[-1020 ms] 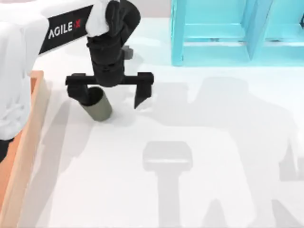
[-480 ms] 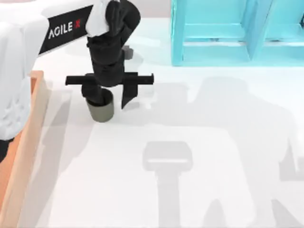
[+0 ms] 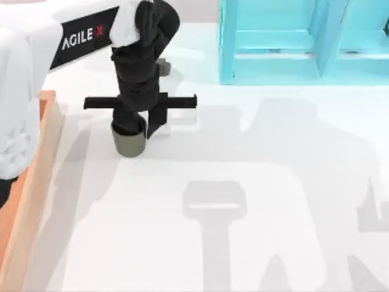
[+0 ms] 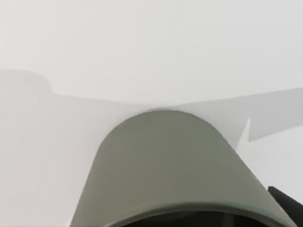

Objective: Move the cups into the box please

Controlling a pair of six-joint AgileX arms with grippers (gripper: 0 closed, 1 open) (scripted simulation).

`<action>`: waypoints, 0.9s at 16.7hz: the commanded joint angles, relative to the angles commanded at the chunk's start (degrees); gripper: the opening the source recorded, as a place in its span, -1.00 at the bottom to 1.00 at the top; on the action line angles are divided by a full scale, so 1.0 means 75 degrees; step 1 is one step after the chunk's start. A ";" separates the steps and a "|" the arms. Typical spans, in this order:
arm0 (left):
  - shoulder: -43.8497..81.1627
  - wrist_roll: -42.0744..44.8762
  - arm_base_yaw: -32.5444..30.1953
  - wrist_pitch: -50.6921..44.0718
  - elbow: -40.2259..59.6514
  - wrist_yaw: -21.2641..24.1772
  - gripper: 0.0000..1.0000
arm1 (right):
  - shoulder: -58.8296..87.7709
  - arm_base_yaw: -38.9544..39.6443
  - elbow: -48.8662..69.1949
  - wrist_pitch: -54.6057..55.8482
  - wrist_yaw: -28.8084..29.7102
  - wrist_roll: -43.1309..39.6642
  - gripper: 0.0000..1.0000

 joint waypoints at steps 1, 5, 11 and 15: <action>0.0000 0.0000 0.0000 0.0000 0.0000 0.0000 -1.00 | 0.0000 0.0000 0.0000 0.0000 0.0000 0.0000 1.00; -0.0006 0.0027 0.0018 -0.0028 0.0025 0.0001 -1.00 | 0.0000 0.0000 0.0000 0.0000 0.0000 0.0000 1.00; -0.0795 0.1087 0.1083 -0.1591 0.0654 0.0005 -1.00 | 0.0000 0.0000 0.0000 0.0000 0.0000 0.0000 1.00; -0.1259 0.1611 0.1622 -0.2162 0.0907 -0.0015 -1.00 | 0.0000 0.0000 0.0000 0.0000 0.0000 0.0000 1.00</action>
